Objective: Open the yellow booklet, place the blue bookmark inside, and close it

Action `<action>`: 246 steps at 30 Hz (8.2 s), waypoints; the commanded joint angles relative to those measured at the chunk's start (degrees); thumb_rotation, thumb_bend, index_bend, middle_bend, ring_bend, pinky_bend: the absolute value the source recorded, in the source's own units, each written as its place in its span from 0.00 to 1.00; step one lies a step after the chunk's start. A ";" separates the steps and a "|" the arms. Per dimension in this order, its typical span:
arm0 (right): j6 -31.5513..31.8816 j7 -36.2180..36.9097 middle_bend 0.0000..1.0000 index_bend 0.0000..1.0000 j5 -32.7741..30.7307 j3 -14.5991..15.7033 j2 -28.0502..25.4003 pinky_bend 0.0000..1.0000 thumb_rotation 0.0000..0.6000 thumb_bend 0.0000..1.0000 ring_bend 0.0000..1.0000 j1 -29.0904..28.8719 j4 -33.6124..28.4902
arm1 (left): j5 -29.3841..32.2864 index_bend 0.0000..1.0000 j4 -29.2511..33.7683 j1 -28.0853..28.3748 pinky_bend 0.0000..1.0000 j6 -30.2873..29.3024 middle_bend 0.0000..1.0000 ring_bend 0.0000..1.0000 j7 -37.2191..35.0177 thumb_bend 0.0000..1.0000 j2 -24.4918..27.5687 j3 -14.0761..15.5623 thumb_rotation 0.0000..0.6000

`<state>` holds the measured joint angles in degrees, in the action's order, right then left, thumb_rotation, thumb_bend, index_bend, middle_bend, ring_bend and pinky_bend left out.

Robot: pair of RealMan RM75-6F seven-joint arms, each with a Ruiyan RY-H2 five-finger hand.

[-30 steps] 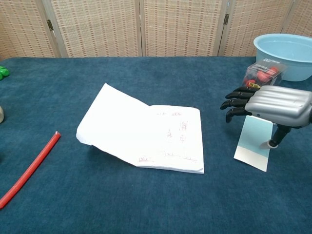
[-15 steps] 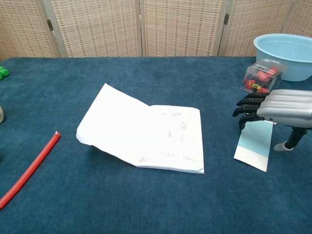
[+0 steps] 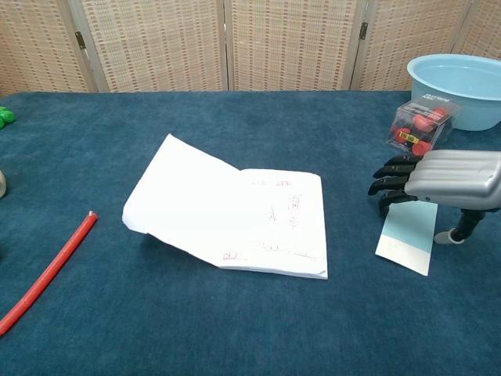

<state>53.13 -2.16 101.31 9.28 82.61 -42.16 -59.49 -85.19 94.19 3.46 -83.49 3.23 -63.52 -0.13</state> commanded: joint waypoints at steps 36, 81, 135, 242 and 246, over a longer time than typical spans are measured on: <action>6.95 -1.21 0.10 0.31 1.40 -1.15 -0.41 0.00 1.00 0.24 0.00 0.64 -0.71 | -0.14 0.09 0.32 0.03 0.16 0.01 0.12 0.11 -0.13 0.26 0.33 -0.06 1.00; 6.19 3.38 0.10 0.31 10.92 -3.11 14.67 0.00 1.00 0.17 0.00 -18.86 13.21 | 1.01 0.09 0.49 -0.98 0.16 -0.25 0.12 0.11 -1.14 0.26 1.33 0.03 1.00; -0.14 -7.59 0.10 0.25 3.52 -4.63 17.42 0.00 1.00 0.14 0.00 -19.42 6.57 | 1.01 0.09 -1.43 -1.33 0.16 0.09 0.12 0.11 -2.91 0.26 0.77 0.19 1.00; -1.55 -13.73 0.00 0.25 3.97 -3.00 14.14 0.00 1.00 0.51 0.00 -11.83 -7.87 | 0.44 0.09 -1.15 -1.63 0.16 -0.29 0.12 0.11 -2.80 0.26 0.78 0.37 1.00; -1.05 -13.35 0.00 0.25 4.18 -3.42 14.45 0.00 1.00 0.51 0.00 -12.22 -7.76 | 0.47 0.09 -1.22 -1.62 0.16 -0.18 0.12 0.11 -2.83 0.26 0.73 0.41 1.00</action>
<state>52.03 -15.56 105.46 5.91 97.03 -54.34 -67.26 -84.72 92.98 1.84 -83.68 0.40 -62.79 0.27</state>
